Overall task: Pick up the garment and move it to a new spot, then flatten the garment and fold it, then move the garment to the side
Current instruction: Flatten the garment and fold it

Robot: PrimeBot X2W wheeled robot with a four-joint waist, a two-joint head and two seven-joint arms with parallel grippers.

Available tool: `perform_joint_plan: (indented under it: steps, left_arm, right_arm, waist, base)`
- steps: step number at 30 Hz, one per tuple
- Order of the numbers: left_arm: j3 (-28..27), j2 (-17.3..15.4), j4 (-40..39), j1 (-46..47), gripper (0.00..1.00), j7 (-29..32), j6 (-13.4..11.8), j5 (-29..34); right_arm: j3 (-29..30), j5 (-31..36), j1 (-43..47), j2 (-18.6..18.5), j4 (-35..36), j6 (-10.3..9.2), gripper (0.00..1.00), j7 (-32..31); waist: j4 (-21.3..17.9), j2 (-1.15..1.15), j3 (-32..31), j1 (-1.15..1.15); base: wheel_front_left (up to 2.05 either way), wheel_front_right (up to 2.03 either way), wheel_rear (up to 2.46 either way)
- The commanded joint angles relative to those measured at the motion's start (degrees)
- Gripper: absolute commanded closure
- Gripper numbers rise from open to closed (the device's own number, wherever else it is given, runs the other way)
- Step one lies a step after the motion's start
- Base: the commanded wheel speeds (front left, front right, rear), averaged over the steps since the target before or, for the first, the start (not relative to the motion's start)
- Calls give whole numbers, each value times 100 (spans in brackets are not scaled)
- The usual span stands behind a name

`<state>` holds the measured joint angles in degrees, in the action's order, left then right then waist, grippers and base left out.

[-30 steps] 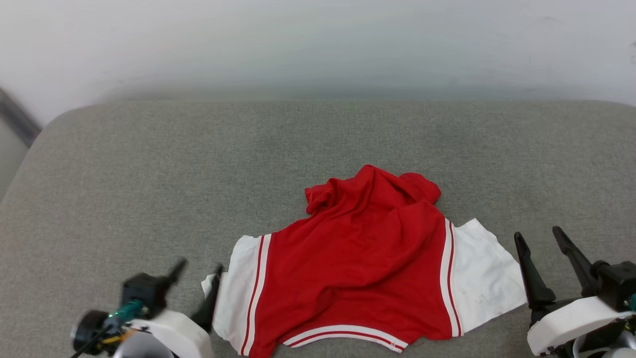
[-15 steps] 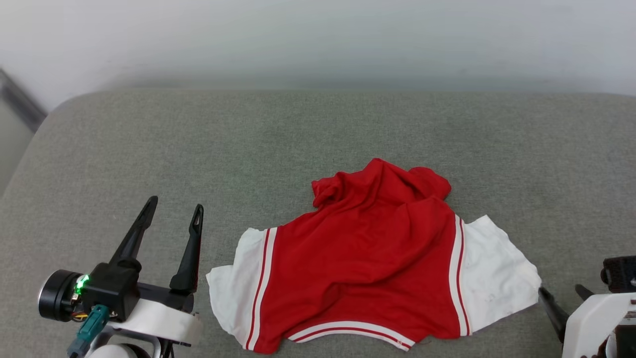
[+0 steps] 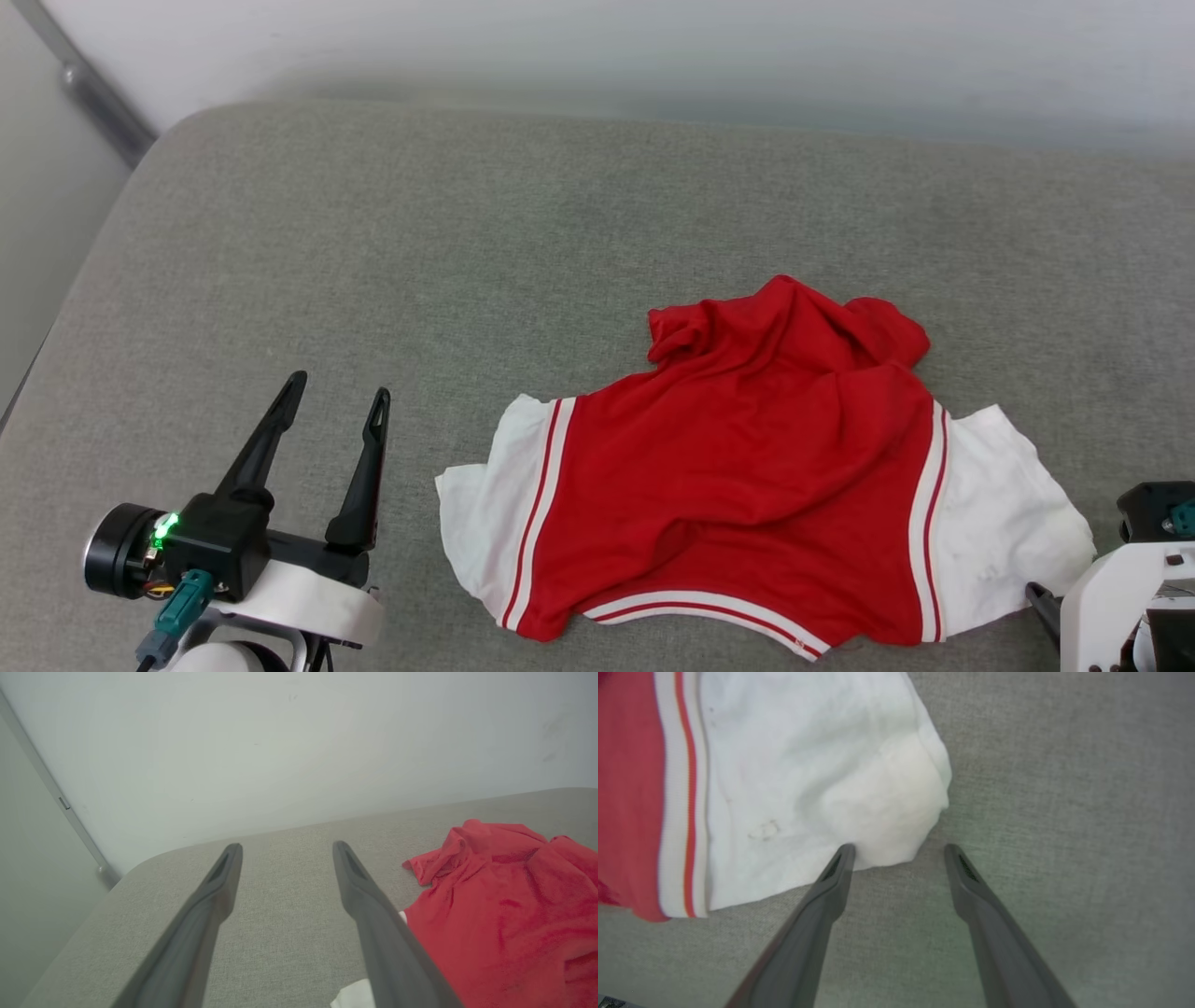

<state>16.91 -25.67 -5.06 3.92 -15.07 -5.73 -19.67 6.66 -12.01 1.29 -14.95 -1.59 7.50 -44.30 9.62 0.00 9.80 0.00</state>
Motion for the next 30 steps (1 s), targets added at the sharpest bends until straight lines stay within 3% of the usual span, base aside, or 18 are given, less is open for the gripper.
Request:
perform_joint_plan:
  steps: [1,8,9,10,14,19,24,30]
  left_arm:
    - [-57,69,53,-1,0,-14,67,56]
    - [-149,166,292,-51,0,-14,277,128]
    - [-155,169,347,-56,0,-14,318,116]
    - [-141,154,401,-60,0,-14,362,113]
    - [-123,82,622,-110,0,81,477,-25]
    - [-165,59,722,-144,0,675,582,-430]
    - [70,-156,707,-13,0,1993,765,-766]
    - [310,-412,508,114,0,3575,793,-1105]
  right_arm:
    - [-6,3,-63,67,-137,-1,0,50]
    - [-105,-41,-116,137,-565,-1,0,261]
    - [-142,-49,-128,130,-621,-1,68,297]
    - [-198,-22,-140,100,-649,-1,100,366]
    - [-154,-60,-146,15,-614,-3,100,519]
    - [93,-9,39,-147,-219,-3,100,568]
    - [326,34,275,-201,315,-3,100,397]
    - [256,42,261,-88,668,-3,100,263]
  waist:
    - [97,0,95,0]
    - [123,0,175,0]
    - [113,0,178,0]
    - [95,0,176,0]
    - [-42,0,99,0]
    - [-241,0,22,0]
    - [-422,0,71,0]
    - [-633,0,192,0]
  base:
    - [0,0,0]
    - [0,0,0]
    - [0,0,0]
    - [0,0,0]
    - [0,0,0]
    - [0,0,0]
    - [0,0,0]
    - [0,0,0]
